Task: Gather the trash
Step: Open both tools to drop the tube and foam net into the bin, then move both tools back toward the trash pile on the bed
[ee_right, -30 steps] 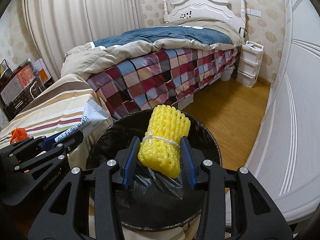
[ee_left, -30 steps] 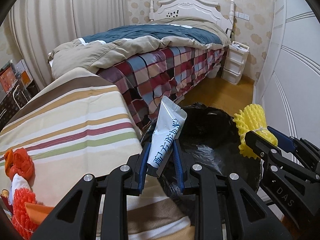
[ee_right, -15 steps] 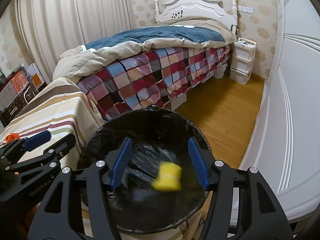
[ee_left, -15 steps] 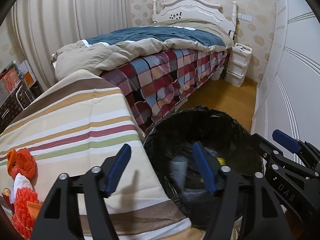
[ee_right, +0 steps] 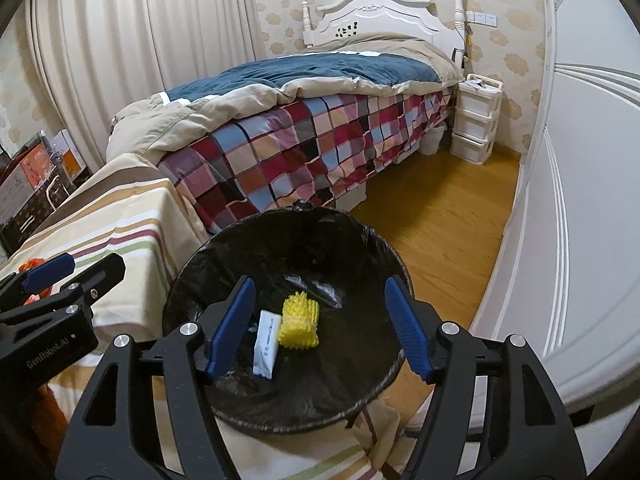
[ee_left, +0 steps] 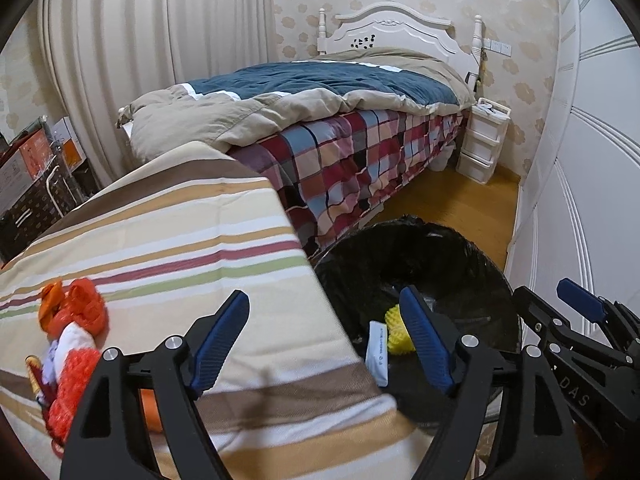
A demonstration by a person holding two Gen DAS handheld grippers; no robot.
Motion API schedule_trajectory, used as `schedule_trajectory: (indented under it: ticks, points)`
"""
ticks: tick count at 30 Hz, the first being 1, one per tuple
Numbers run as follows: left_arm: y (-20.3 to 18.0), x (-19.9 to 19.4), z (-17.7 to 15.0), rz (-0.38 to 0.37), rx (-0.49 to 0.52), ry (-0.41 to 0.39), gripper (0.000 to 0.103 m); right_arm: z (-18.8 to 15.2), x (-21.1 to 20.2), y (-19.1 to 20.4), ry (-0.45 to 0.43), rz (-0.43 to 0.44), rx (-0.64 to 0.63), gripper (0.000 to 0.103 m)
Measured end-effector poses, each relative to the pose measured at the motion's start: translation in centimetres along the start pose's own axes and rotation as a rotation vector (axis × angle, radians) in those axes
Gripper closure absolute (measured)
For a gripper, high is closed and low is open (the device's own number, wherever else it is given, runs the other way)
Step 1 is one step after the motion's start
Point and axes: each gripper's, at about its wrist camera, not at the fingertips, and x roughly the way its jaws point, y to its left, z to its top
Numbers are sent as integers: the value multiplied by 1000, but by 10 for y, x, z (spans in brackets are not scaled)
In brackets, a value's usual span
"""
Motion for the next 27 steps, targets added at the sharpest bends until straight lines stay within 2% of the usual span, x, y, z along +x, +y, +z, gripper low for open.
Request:
schedule_trajectory:
  ticks: [27]
  points:
    - [81, -85, -90, 120, -52, 10, 25, -65, -75, 64, 28, 93, -93, 36]
